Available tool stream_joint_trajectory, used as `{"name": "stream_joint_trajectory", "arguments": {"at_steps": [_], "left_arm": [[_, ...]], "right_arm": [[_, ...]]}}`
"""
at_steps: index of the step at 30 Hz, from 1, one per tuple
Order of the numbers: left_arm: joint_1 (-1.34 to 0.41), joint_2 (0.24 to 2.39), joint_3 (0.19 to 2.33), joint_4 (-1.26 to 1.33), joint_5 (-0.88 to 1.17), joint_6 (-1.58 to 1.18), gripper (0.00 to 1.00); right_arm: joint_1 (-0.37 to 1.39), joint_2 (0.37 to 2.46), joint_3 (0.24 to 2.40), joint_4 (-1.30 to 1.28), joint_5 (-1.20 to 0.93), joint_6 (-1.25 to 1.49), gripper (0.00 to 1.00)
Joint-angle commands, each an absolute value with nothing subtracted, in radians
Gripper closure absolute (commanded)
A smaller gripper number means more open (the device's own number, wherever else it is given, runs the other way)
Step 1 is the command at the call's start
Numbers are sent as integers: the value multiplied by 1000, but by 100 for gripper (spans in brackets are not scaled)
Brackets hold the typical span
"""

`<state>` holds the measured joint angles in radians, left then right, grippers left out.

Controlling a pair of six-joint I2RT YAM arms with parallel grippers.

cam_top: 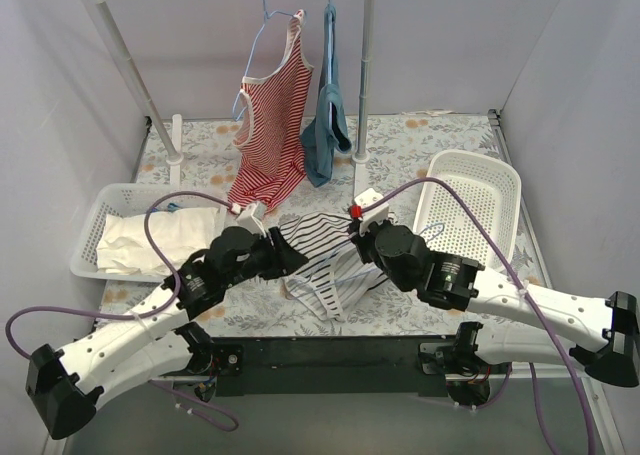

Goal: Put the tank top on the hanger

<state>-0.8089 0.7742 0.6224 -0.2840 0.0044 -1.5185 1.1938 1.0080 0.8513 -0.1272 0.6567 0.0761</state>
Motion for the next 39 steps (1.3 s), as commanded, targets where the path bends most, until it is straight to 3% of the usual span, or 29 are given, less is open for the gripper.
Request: {"name": "stream_joint_trajectory", "arguments": {"at_steps": [1, 8, 19, 30, 33, 36, 39], "left_arm": [[-813, 824, 510, -313, 150, -1594, 63], [-833, 963, 434, -160, 290, -1617, 65], [-953, 1169, 376, 112, 282, -1712, 61], [-1015, 1334, 417, 208, 242, -1743, 62], [-1023, 1348, 414, 245, 239, -1750, 71], [-1025, 1325, 402, 282, 226, -1766, 91], [-1025, 1272, 385, 305, 206, -1769, 99]], "right_arm": [[1203, 951, 825, -61, 647, 48, 99], [1204, 937, 818, -61, 653, 46, 99], [1213, 936, 816, -61, 658, 54, 99], [1218, 928, 815, -67, 680, 55, 99], [1218, 925, 816, -74, 689, 57, 99], [1218, 925, 819, -86, 715, 64, 99], [1219, 925, 824, -104, 758, 71, 99]]}}
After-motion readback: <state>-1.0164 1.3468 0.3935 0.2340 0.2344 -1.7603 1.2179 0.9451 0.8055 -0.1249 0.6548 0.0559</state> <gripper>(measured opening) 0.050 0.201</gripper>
